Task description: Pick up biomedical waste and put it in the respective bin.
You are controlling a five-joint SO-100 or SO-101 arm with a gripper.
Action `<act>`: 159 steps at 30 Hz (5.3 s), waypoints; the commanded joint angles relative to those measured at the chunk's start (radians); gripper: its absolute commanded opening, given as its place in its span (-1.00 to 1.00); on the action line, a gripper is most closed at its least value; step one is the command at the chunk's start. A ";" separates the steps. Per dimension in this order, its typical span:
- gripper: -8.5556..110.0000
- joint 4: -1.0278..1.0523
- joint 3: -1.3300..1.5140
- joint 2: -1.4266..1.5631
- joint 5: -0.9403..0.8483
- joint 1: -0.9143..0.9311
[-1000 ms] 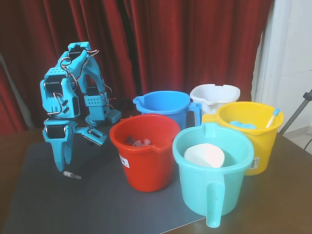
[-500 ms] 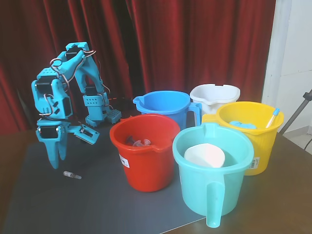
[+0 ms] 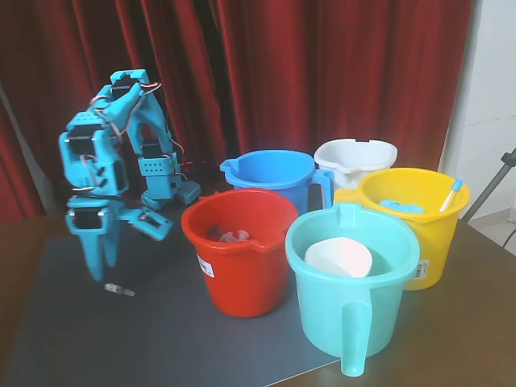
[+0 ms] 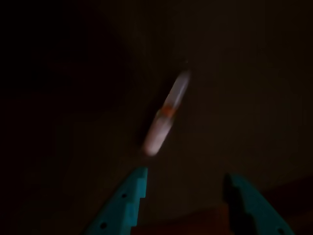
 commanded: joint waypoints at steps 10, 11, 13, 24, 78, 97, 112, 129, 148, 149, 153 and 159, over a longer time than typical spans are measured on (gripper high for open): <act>-0.57 -0.077 -0.020 -0.025 0.005 -0.008; -0.57 -0.078 -0.021 -0.038 0.005 -0.008; -0.57 -0.083 -0.035 -0.069 -0.002 -0.006; -0.58 -0.158 0.020 -0.107 -0.008 -0.005; -0.86 -0.278 0.150 -0.098 0.012 0.038; -0.86 0.554 -0.684 0.117 0.479 -0.213; -0.86 0.825 -0.951 0.150 0.494 -0.318; -0.86 0.822 -0.857 0.255 0.736 -0.788; -0.85 0.675 -0.568 0.261 0.623 -0.841; -0.85 0.675 -0.569 0.261 0.623 -0.842; -0.85 0.689 -0.572 0.261 0.627 -0.847; -0.80 0.690 -0.568 0.262 0.703 -0.939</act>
